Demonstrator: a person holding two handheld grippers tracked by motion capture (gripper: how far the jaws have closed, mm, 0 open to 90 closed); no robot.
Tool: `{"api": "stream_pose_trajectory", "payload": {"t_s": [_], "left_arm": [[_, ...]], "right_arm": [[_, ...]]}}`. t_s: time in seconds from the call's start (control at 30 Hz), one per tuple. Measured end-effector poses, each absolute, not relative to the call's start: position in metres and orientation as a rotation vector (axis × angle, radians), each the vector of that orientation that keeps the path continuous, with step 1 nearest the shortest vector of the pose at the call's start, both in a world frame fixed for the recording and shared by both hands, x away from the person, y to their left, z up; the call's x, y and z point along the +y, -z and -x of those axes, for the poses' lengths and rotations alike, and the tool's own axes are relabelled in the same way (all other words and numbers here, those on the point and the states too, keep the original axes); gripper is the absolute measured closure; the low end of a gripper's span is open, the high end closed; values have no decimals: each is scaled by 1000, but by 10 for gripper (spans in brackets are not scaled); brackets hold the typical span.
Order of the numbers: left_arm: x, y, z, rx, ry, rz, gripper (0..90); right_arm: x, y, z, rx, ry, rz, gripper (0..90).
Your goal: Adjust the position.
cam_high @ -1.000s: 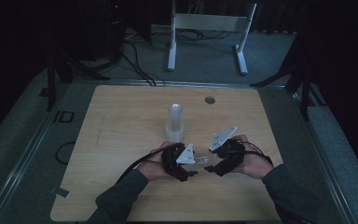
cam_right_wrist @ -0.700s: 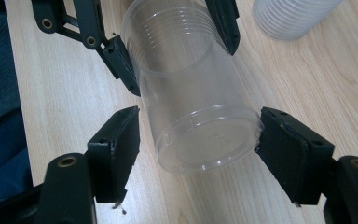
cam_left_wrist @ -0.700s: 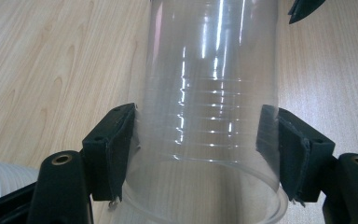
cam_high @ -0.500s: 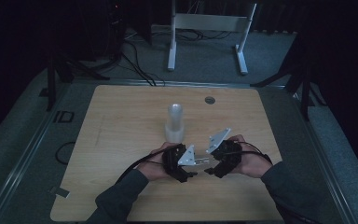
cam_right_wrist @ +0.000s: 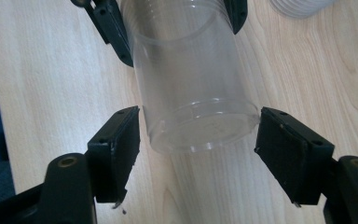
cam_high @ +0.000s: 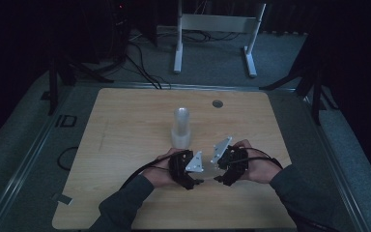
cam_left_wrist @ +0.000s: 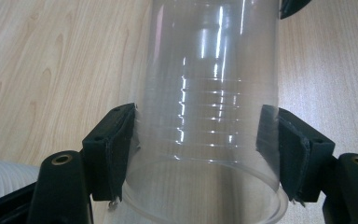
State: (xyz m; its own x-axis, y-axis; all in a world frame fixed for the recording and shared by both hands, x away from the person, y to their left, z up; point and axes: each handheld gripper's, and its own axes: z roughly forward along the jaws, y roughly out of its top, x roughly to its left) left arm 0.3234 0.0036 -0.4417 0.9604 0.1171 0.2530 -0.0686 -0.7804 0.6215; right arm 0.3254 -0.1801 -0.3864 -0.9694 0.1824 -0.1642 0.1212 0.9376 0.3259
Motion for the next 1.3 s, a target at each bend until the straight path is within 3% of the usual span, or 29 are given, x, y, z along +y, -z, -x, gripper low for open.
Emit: {"api": "stream_pose_trajectory", "payload": {"t_s": [0.47, 1.0, 1.3], "left_arm": [[1, 442, -322, 41, -352, -2435, 293], [1, 441, -321, 35, -370, -2424, 285], [0, 440, -320, 66, -369, -2417, 202]], "right_arm": [[-171, 390, -324, 2907, -376, -141, 302], [-171, 394, -326, 2919, -379, -138, 398], [-173, 397, -326, 2922, -398, -146, 414]]}}
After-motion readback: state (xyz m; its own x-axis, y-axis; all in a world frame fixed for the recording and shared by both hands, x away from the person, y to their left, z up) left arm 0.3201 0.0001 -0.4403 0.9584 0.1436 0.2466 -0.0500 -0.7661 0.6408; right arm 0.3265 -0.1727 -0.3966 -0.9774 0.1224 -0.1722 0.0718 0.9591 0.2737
